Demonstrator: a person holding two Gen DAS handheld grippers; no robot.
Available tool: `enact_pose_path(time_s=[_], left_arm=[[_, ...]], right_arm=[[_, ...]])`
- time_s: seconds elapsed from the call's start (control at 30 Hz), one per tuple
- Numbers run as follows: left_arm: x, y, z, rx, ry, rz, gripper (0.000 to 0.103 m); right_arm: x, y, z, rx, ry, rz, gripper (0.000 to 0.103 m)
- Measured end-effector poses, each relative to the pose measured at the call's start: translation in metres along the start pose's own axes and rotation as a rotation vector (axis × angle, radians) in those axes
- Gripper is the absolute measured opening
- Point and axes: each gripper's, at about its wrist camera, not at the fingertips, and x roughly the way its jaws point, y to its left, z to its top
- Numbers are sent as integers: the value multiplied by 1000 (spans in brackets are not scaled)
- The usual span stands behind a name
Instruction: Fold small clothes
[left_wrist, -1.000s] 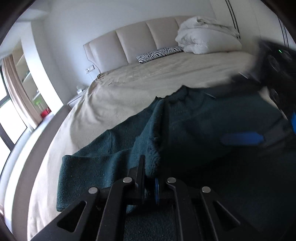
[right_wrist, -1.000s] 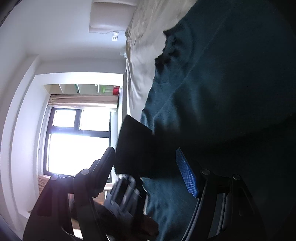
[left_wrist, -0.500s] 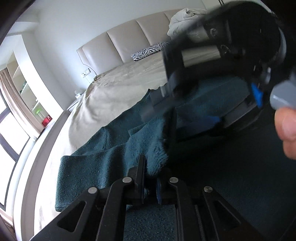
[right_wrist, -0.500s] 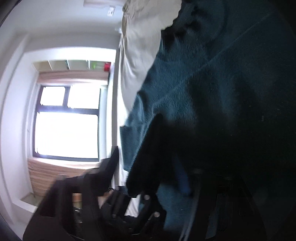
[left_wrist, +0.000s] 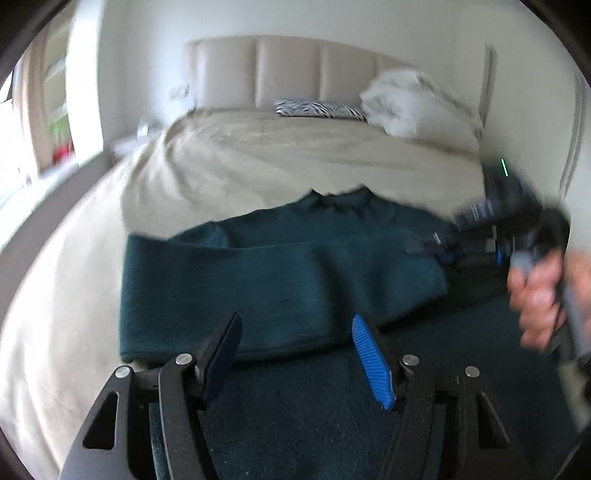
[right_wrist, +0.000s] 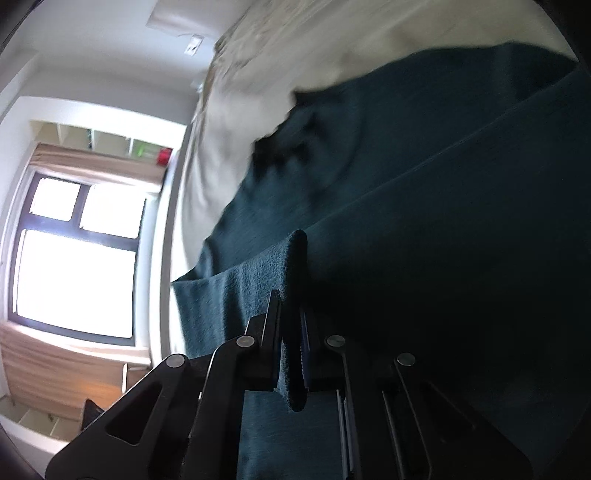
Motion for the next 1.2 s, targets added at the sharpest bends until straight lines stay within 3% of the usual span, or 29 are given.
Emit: enact_pose_path(time_s=[0.03, 0.2, 0.3, 0.5, 0.67, 0.8, 0.87, 0.93, 0.97, 1.1, 1.2], left_arm=[[1, 16, 4, -65, 8, -25, 61], [15, 93, 19, -392, 47, -160, 28], [20, 120, 27, -494, 36, -231, 24], [35, 136, 39, -544, 38, -261, 24], [70, 135, 27, -552, 127, -247, 24], [77, 133, 18, -554, 127, -247, 24], [76, 131, 17, -554, 126, -245, 23], [76, 129, 17, -542, 127, -240, 23], [76, 128, 17, -535, 128, -238, 23], [81, 130, 18, -528, 133, -245, 23], [81, 136, 14, -526, 134, -256, 23]], right_arm=[[-4, -5, 4, -2, -10, -16, 8], [-19, -29, 15, 28, -24, -39, 8], [-23, -40, 18, 28, -18, -54, 8], [-48, -59, 24, 34, -45, -72, 8], [-69, -71, 32, 63, -87, -100, 8], [-72, -68, 20, 45, -60, -32, 9], [-71, -61, 9, 28, -60, -14, 23], [-66, -50, -2, -13, -69, -45, 61], [-63, -46, -6, -22, -71, -56, 65], [-48, -32, -12, -67, -64, -105, 63], [-42, -26, -13, -89, -44, -129, 25]])
